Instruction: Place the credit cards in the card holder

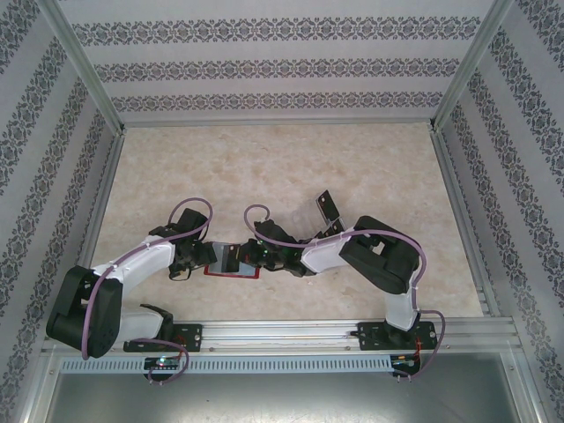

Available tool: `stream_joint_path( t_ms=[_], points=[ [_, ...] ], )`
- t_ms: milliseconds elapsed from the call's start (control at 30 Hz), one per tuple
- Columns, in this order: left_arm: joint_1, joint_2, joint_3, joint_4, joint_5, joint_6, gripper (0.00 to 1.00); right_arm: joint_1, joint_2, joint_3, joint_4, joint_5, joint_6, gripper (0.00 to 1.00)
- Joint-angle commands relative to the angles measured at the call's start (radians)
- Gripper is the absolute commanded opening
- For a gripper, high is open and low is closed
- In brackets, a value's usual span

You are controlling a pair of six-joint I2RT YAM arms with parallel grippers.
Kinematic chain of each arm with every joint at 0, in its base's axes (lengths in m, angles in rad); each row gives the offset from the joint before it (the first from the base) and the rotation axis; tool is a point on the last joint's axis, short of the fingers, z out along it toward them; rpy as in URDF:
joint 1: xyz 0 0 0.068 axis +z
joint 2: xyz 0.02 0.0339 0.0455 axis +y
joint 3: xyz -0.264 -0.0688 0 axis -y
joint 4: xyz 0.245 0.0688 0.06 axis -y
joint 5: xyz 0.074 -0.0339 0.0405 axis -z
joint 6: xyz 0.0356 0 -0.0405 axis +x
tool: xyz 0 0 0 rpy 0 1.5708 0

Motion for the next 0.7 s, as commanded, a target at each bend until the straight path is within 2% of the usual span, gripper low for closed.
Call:
stream_joint_path(
  t_ms=[0, 200, 300, 367, 667],
  points=[
    [-0.012, 0.023, -0.014, 0.019, 0.024, 0.0, 0.82, 0.005, 0.038, 0.023, -0.057, -0.006, 0.003, 0.0],
    [-0.012, 0.02, -0.014, 0.02, 0.026, -0.002, 0.82, 0.005, 0.039, 0.035, -0.079, -0.029, -0.008, 0.0],
    [-0.011, 0.017, -0.014, 0.019, 0.025, -0.003, 0.82, 0.013, 0.01, 0.037, -0.132, -0.018, -0.025, 0.22],
    [-0.012, 0.013, -0.014, 0.02, 0.028, -0.004, 0.82, 0.015, -0.008, 0.046, -0.179, -0.009, -0.047, 0.3],
    [-0.012, -0.018, 0.017, -0.007, 0.023, -0.009, 0.82, 0.017, -0.005, 0.085, -0.28, 0.0, -0.084, 0.32]
  ],
)
